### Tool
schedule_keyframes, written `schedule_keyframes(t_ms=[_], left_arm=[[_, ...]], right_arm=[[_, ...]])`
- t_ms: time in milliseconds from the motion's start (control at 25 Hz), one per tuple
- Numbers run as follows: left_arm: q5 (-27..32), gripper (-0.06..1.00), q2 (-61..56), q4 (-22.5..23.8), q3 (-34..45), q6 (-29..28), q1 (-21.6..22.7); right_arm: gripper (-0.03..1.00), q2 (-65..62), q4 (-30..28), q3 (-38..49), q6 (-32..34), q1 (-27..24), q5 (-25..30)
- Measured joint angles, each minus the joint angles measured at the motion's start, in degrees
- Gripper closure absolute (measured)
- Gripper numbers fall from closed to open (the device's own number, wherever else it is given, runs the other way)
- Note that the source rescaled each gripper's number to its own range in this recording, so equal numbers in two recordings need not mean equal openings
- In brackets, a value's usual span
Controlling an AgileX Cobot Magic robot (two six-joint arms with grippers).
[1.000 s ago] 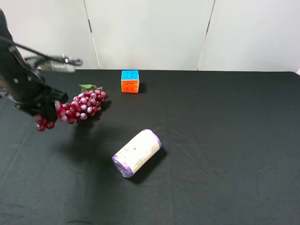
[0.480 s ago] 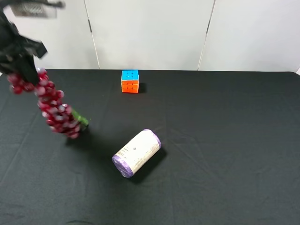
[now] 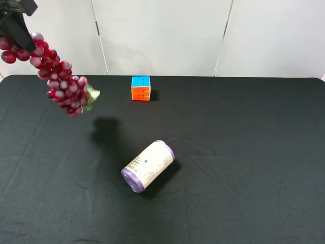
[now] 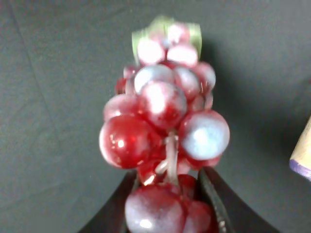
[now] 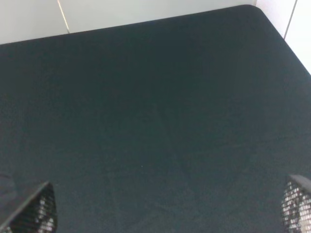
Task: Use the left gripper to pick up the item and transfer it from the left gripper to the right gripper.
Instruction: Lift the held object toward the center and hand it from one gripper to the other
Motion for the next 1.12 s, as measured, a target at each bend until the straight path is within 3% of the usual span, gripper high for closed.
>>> schedule_keyframes(t_ms=[160,360,840,1120], left_arm=[[0.0,0.92,-0.24,-0.85,-0.08,0.0,0.0],[0.0,0.92,-0.24,-5.62,-0.08,0.0,0.0],[0.0,0.92,-0.35,-12.02,-0.08,0.0,0.0],[0.0,0.93,-0.35,-12.65,-0.08,0.0,-5.76]], right_arm=[[-0.03,0.0,0.0,0.0,0.0,0.0,0.0],[-0.03,0.0,0.0,0.0,0.0,0.0,0.0],[-0.03,0.0,0.0,0.0,0.0,0.0,0.07],[-0.03,0.0,0.0,0.0,0.0,0.0,0.07]])
